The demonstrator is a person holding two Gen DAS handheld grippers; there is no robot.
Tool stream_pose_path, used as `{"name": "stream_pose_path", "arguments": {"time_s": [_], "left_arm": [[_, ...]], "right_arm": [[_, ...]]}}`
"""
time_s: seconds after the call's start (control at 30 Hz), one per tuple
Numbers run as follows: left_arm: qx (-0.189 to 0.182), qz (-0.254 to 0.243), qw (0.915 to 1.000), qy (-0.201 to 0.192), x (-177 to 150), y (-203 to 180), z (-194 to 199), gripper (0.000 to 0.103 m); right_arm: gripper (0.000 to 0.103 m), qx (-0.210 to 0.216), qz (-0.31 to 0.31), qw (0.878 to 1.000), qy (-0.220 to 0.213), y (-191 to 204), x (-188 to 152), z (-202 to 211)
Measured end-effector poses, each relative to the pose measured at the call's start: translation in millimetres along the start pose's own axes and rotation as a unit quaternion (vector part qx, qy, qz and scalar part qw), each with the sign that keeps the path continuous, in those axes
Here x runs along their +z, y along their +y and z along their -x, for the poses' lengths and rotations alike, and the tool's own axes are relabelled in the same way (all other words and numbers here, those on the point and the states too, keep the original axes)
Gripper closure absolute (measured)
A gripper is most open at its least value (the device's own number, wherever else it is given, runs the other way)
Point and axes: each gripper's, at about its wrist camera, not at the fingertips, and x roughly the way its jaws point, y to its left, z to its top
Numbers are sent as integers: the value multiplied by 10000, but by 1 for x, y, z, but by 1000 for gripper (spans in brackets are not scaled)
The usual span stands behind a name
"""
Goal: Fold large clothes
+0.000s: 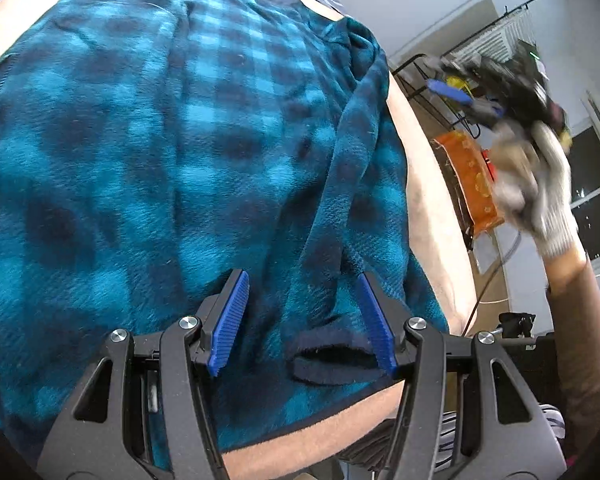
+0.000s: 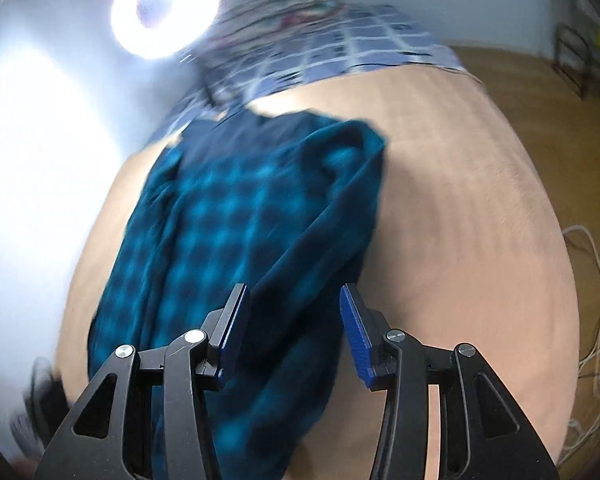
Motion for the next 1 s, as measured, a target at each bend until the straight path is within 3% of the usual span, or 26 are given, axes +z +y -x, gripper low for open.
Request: {"name": "stream_pose_path", "arguments": {"time_s": [0.17, 0.23, 0.27, 0.3, 0.47, 0.57, 0.8, 1.0], "left_arm": [[-107, -56, 9999, 26, 3, -2, -7, 47], [-120, -175, 9998, 56, 2, -5, -9, 68], [-97, -264, 9995, 127, 1, -7, -12, 91], [-108, -294, 9994, 163, 2, -8, -14, 100], [-283, -387, 9988, 94, -4, -14, -6, 102], [-357, -481, 9982, 8, -7, -20, 3, 102], [-450, -609, 9971, -44, -16, -26, 13, 103], [-420, -852, 9955, -53, -27, -31, 19, 103]], "right_arm": [[58, 127, -766, 9968, -187, -44, 48, -36], [58, 154, -966, 9950, -216, -54, 62, -51], [58, 157, -1041, 9942, -218, -59, 68, -58], [58, 167, -1099, 9936, -210, -61, 73, -63], [60, 188, -1039, 9943, -144, -59, 87, -84], [94, 177, -788, 9967, -43, -48, 89, -88], [100, -288, -271, 9992, -21, -22, 93, -78], [101, -274, -75, 9995, -128, 1, 98, -62]]}}
